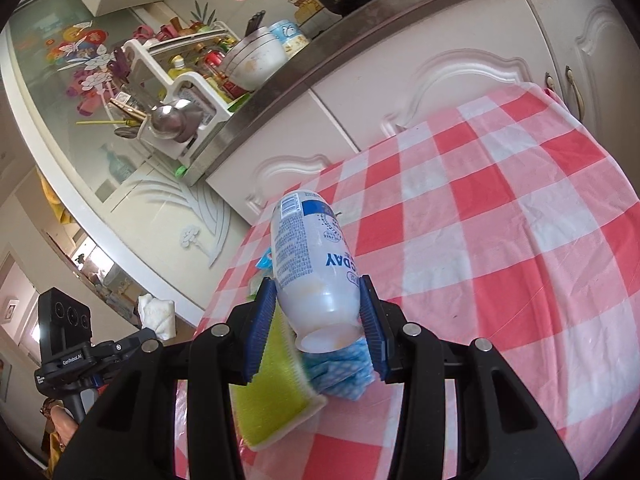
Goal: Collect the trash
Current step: 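Lift the rolled cloth and bottle and carry both toward the orange bucket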
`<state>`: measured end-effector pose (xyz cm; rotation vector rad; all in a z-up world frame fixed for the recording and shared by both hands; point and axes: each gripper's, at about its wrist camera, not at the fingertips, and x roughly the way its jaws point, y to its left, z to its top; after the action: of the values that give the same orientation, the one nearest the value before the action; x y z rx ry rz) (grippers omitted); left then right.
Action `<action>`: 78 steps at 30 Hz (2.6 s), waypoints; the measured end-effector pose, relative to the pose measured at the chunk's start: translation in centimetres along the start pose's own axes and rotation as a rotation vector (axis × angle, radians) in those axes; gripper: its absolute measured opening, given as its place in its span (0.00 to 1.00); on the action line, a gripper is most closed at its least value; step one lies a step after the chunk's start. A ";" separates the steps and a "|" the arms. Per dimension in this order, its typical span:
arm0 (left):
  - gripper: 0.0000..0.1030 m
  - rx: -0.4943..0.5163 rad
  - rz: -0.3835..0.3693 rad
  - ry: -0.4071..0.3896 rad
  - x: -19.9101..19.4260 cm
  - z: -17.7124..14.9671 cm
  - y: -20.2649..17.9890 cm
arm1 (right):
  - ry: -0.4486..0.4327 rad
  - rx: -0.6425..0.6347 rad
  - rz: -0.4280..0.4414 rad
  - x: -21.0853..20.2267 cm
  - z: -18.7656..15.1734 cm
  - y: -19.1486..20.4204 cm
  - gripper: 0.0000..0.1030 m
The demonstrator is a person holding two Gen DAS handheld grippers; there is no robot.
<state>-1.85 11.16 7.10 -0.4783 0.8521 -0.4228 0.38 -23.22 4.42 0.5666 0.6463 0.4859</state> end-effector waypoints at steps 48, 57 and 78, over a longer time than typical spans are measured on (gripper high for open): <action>0.38 -0.194 -0.011 -0.012 -7.5 -10.3 12.0 | 0.350 -0.369 -0.092 -5.4 -13.7 10.6 0.68; 0.38 -0.163 -0.026 0.013 -6.8 -10.5 10.7 | 0.495 -0.303 0.000 -8.0 -16.8 7.4 0.68; 0.38 -0.112 -0.038 0.031 -6.2 -10.4 8.6 | 0.805 -0.698 -0.043 -9.3 -23.1 11.6 0.44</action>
<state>-12.38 19.06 0.19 -0.5932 0.9005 -0.4201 -24.47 -12.31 0.33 -0.3400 1.1720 0.8582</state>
